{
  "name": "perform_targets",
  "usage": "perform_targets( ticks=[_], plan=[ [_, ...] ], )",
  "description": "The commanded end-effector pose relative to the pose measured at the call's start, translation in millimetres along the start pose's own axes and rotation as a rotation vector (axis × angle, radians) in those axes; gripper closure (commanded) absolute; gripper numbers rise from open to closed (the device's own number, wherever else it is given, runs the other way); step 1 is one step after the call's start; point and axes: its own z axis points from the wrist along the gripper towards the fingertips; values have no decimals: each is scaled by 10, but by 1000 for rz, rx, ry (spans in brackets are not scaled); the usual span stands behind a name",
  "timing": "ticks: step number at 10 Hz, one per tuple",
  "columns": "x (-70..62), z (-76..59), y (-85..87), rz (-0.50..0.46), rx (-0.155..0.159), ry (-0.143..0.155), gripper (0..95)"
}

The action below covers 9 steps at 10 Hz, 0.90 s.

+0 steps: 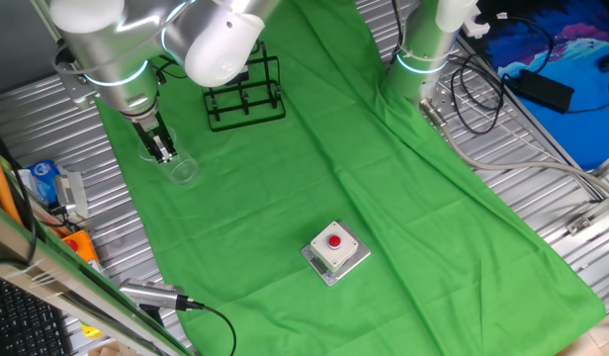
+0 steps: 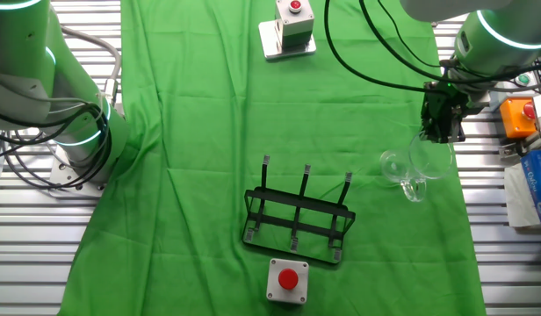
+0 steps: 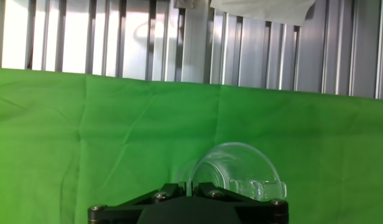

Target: Take the cup off the cup rack

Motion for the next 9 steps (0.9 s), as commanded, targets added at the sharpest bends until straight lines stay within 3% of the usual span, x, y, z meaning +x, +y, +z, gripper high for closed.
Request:
perform_targets(
  ticks=[1,7,8,9],
  plan=[
    [4,-4,1,0,0,0,950],
    [4,-4,1,0,0,0,950],
    [178,-300,-243,-366,7,29,950],
    [216,-296,-385,-416,5,29,950]
  ],
)
